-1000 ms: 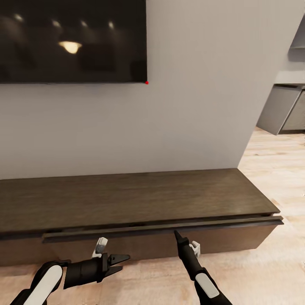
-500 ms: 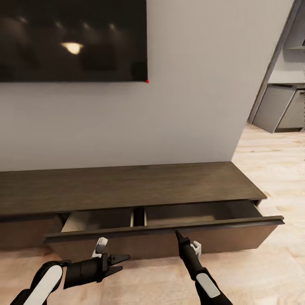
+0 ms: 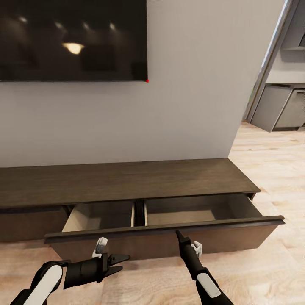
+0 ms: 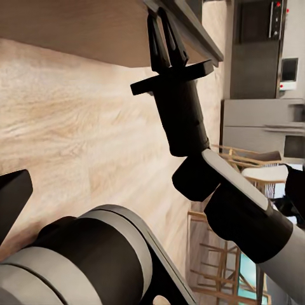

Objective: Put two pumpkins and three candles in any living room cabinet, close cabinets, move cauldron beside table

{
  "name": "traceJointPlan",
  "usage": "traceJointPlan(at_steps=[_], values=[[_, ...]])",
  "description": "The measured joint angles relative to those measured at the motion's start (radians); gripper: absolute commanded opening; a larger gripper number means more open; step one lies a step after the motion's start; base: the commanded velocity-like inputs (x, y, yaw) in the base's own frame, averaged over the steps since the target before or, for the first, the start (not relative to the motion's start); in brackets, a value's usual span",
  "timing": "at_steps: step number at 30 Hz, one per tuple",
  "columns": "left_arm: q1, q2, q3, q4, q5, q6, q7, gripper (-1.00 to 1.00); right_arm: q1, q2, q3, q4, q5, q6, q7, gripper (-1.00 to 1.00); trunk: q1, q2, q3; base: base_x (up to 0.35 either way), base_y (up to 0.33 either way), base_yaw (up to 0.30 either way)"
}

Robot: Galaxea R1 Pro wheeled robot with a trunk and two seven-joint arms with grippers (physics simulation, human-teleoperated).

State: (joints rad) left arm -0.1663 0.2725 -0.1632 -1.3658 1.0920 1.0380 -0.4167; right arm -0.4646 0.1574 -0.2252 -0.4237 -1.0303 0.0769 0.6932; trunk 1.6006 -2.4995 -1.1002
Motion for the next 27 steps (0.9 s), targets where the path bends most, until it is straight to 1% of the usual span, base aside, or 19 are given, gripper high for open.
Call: traceJointPlan(at_steps=[12,27], values=[[0.0,0.0,0.0,0.0,0.0,0.0,0.0,1.0,-0.001,-0.003,0.001,0.0,0.0,0.001,0.0,-1.0,0.0,0.0,0.0,-0.097,0.0,0.0],[0.001,0.0,0.0,0.0,0.0,0.0,0.0,1.0,0.0,0.002,-0.015,0.0,0.0,0.002,0.0,-1.0,0.0,0.0,0.0,-0.078,0.0,0.0]])
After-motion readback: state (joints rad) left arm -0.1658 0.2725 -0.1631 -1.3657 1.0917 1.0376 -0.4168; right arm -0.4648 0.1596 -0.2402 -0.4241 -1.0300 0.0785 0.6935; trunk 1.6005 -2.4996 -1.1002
